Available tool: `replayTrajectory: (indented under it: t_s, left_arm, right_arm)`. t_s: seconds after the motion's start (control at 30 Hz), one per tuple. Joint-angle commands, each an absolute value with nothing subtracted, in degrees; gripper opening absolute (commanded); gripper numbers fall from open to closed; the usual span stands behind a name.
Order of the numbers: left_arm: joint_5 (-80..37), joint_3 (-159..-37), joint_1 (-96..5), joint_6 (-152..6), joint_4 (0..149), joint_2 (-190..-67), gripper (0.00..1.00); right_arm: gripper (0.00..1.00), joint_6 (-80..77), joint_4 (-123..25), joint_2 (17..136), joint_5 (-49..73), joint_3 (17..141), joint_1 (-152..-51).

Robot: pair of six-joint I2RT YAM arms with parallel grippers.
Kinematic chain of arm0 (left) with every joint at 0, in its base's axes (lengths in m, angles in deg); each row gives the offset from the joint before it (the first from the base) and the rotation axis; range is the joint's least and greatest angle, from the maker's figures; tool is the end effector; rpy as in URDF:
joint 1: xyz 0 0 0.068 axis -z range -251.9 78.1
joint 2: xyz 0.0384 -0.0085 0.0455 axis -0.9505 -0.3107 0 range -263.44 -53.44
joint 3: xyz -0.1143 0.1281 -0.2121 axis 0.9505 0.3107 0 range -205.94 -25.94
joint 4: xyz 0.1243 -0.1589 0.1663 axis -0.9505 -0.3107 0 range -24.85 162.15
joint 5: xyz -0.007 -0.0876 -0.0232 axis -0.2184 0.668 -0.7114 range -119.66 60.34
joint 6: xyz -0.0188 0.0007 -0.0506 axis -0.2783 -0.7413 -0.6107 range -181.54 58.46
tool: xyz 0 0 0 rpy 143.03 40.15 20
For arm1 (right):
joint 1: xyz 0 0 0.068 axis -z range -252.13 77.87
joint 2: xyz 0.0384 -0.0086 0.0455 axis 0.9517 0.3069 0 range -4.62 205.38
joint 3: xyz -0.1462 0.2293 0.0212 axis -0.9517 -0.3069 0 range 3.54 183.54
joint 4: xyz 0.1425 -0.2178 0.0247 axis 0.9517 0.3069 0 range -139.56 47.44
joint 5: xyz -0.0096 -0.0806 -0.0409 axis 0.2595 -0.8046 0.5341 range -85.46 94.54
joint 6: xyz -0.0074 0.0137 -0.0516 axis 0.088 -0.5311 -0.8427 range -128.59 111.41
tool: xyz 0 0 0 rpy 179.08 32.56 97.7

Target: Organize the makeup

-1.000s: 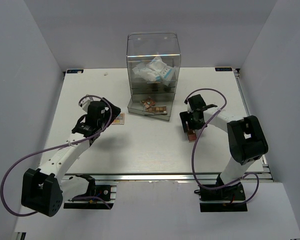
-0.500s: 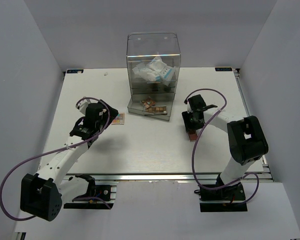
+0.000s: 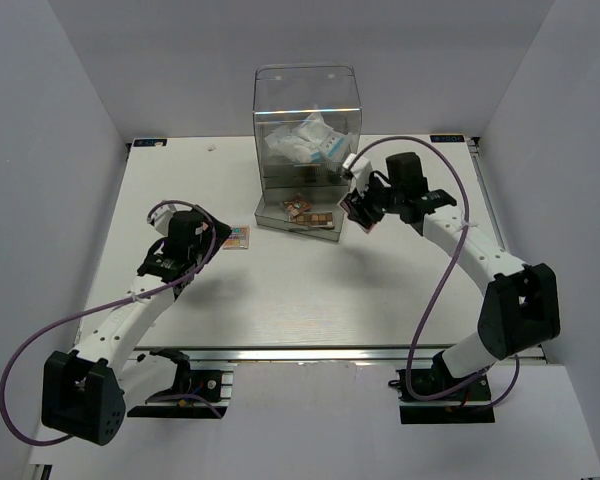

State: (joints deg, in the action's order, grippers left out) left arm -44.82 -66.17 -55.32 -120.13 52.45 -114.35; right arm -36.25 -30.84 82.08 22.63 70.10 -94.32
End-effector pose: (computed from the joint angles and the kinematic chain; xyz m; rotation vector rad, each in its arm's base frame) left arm 0.2178 -0.0552 0.2435 -0.9454 2.0722 -0.4012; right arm 0.3100 0.1384 0.2815 -1.0890 1.9420 0.3022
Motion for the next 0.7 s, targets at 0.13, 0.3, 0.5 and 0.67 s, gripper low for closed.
replayTrajectory:
  t_s: [0.13, 0.3, 0.5, 0.67]
  left_arm:
    - [-44.1, -65.1, -56.5, -120.9, 51.6, -112.2, 0.98]
    - [-43.7, -64.8, -57.2, -121.0, 51.1, -112.0, 0.98]
    - [-43.5, -64.5, -57.8, -121.0, 50.7, -111.7, 0.98]
    - [-43.1, -64.4, -58.4, -121.3, 50.4, -111.6, 0.98]
  right_arm:
    - [0.00, -48.7, -38.9, 89.5, 27.0, 79.9, -99.5]
    - [0.00, -50.5, -46.1, 95.4, 20.7, 83.0, -102.9]
    - [0.25, -53.3, -48.2, 101.9, 17.7, 86.7, -105.1]
    - [0.63, -53.7, -46.0, 105.9, 15.4, 90.7, -105.3]
